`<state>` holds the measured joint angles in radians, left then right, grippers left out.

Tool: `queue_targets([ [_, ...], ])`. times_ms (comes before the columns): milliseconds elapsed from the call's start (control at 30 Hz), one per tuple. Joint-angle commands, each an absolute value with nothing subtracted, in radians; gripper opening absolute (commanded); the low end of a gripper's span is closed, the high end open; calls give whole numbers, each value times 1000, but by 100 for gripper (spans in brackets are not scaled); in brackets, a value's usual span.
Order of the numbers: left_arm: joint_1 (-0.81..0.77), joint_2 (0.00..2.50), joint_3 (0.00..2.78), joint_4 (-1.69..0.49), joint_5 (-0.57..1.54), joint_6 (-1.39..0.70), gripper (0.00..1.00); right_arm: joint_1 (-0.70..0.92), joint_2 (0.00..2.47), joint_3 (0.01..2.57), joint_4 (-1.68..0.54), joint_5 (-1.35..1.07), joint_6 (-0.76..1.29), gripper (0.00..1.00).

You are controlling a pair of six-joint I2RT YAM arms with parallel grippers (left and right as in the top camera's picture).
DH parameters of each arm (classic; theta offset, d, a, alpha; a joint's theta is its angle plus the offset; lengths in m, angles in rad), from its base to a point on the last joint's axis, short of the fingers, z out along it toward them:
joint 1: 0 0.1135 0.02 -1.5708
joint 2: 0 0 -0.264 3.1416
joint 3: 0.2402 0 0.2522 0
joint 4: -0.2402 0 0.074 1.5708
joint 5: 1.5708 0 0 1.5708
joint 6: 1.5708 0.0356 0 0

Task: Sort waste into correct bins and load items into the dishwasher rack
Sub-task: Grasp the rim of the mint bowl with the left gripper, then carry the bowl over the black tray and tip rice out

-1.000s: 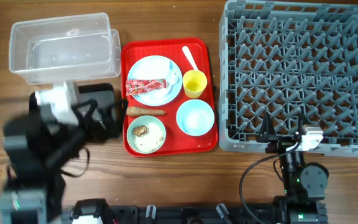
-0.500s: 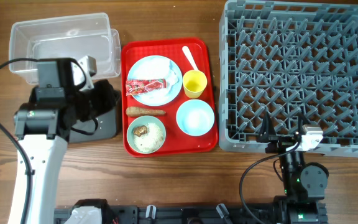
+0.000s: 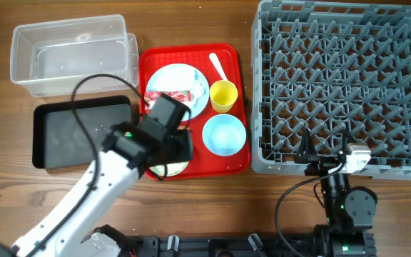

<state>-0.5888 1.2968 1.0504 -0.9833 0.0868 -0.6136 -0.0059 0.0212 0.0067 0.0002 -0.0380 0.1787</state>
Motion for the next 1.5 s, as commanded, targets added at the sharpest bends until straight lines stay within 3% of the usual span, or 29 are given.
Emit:
queue_targets([
  [0, -643, 1392, 1030, -952, 30, -677, 39, -11, 17, 5, 2, -54, 186, 100],
  [400, -659, 1687, 1030, -858, -80, -693, 38, -11, 17, 5, 2, -53, 186, 100],
  [600, -659, 1728, 1028, -803, -81, -693, 28, -11, 17, 5, 2, -53, 186, 100],
  [767, -659, 1730, 1028, -799, -81, -693, 19, -11, 17, 5, 2, -53, 186, 100],
  [833, -659, 1730, 1028, -800, -81, -693, 5, -11, 17, 5, 2, -53, 186, 100],
  [1033, -658, 1680, 1047, -806, -80, -655, 4, -11, 17, 5, 2, -54, 186, 100],
  [1167, -625, 1514, 1127, -838, -80, -633, 4, -11, 17, 5, 2, -53, 186, 100],
  [1367, -346, 1269, 1137, -892, -66, -573, 4, -11, 17, 5, 2, -54, 186, 100],
  [1467, -5, 1252, 1131, -894, 169, -441, 4, -11, 17, 5, 2, -54, 186, 100],
])
